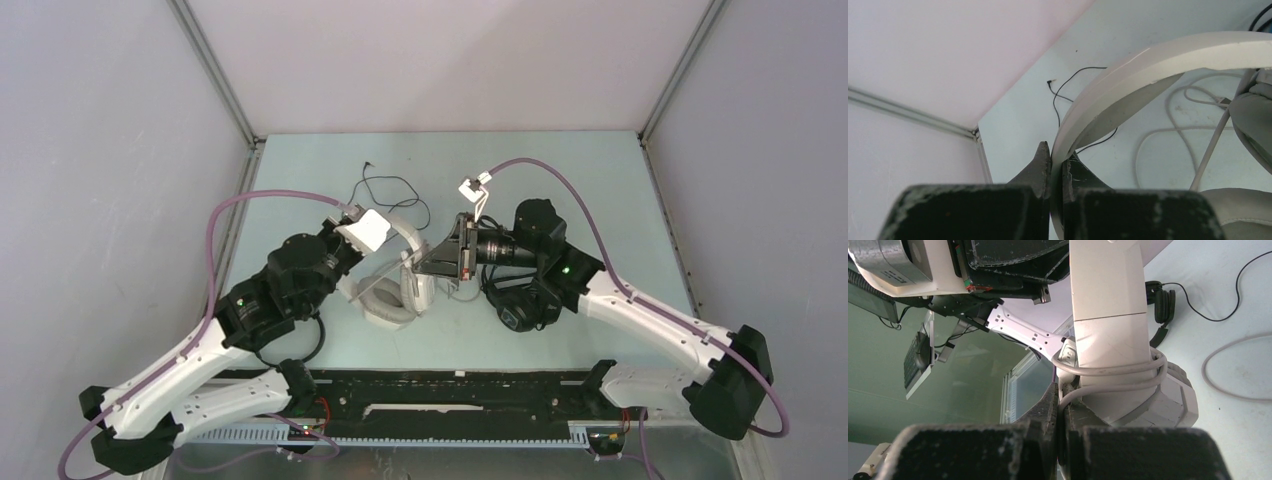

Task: Wrap the headphones
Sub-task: Wrap the headphones cable around the headphones.

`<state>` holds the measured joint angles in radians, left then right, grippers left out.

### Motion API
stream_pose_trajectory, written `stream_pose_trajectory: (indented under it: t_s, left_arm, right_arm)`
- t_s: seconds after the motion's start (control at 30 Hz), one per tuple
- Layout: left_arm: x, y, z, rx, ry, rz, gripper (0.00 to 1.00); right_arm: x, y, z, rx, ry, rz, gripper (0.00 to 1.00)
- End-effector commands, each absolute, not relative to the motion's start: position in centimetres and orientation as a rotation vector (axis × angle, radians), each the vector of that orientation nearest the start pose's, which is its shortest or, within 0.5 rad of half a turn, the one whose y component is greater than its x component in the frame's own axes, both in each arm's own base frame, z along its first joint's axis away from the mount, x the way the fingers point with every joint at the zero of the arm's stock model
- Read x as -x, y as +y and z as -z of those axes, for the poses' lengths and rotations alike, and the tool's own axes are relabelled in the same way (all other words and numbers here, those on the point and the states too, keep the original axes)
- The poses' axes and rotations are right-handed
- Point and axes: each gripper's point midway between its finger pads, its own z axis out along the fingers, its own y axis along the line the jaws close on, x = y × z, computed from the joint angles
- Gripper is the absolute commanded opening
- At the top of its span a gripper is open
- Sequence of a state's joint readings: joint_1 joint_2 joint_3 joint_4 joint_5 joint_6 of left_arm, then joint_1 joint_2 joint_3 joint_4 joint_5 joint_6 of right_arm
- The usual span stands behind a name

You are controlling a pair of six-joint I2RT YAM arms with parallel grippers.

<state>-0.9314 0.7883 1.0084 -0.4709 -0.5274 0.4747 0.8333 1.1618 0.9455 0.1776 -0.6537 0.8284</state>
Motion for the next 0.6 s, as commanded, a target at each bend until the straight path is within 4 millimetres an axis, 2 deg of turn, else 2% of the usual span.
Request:
stream_pose_trajectory:
  t_s: [0.0, 0.2, 0.57]
  left_arm:
    - [-25.4, -13.3, -34.5, -0.601, 1.63, -0.186, 0.0]
    - [-26.1, -11.9, -35.8, -0.409, 1.683, -0.218, 0.0]
    - [-25.8, -10.2, -37.4, -0.171, 1.686, -0.177, 0.0]
  right_arm:
    - [-13.5, 36.4, -39.3, 0.687, 1.559, -1.823, 0.02]
    - [-14.0, 37.4, -38.5, 0.697, 1.575, -1.826, 0.03]
    - [-13.8, 39.7, -38.4, 0.765, 1.599, -1.762, 0.06]
